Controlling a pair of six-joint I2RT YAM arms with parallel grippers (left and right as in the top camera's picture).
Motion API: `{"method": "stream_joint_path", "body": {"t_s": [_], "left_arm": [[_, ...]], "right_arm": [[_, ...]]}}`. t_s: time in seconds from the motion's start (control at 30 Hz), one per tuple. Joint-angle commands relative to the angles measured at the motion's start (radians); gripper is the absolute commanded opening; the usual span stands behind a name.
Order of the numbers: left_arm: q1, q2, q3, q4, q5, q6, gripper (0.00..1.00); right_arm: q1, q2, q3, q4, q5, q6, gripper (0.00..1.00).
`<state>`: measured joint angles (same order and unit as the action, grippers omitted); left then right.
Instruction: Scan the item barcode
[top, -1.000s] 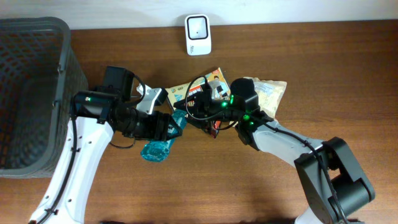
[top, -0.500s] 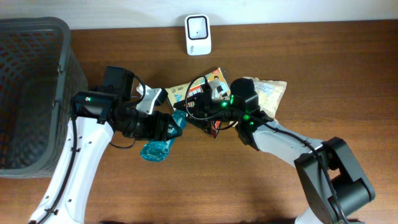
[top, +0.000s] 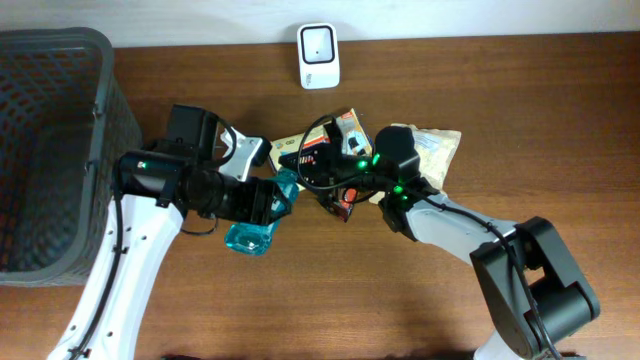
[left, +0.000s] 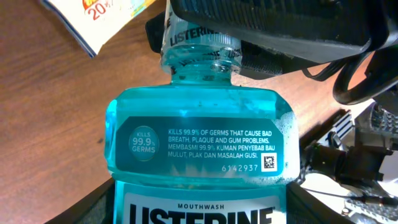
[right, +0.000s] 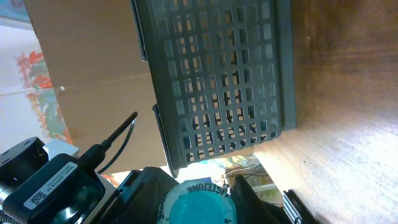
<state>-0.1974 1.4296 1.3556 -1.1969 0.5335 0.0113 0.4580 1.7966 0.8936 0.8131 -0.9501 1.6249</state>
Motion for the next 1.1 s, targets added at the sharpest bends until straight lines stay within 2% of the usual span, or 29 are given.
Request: {"method": "stream_joint_path", "body": {"t_s": [0.0, 0.1, 0.23, 0.4, 0.57, 0.67, 0.73, 0.8, 0.9, 1.07], "left_arm": [[0.022, -0.005, 0.011, 0.047, -0.139, -0.026, 0.67], [0.022, -0.005, 0.048, 0.063, -0.145, -0.014, 0.69], [0.022, -0.006, 0.121, 0.059, -0.225, -0.015, 0.70], [0.022, -0.007, 0.198, 0.060, -0.246, -0.015, 0.76], [0.022, -0.007, 0.198, 0.053, -0.243, -0.015, 0.80], [0.022, -0.007, 0.198, 0.057, -0.250, -0.015, 0.81], [0.022, -0.007, 0.198, 0.059, -0.286, -0.016, 0.81], [0.029, -0.007, 0.198, 0.055, -0.334, -0.019, 0.82], [0.040, -0.007, 0.198, 0.052, -0.351, -0.019, 0.82], [0.056, -0.007, 0.198, 0.052, -0.351, -0.020, 0.82]], "right_arm": [[-0.026, -0.016, 0.009, 0.014, -0.040, -0.076, 0.17], [-0.040, -0.016, 0.009, 0.011, -0.045, -0.130, 0.17], [-0.048, -0.016, 0.011, -0.020, -0.043, -0.174, 0.17], [-0.061, -0.016, 0.059, -0.177, -0.040, -0.317, 0.15], [-0.061, -0.016, 0.120, -0.275, -0.043, -0.386, 0.15], [-0.061, -0.017, 0.174, -0.436, -0.023, -0.512, 0.15], [-0.061, -0.018, 0.242, -0.639, 0.026, -0.650, 0.15], [-0.061, -0.019, 0.376, -1.002, 0.179, -0.859, 0.15], [-0.057, -0.019, 0.563, -1.382, 0.438, -1.032, 0.15], [-0.054, -0.019, 0.908, -1.787, 0.813, -1.158, 0.15]]}}
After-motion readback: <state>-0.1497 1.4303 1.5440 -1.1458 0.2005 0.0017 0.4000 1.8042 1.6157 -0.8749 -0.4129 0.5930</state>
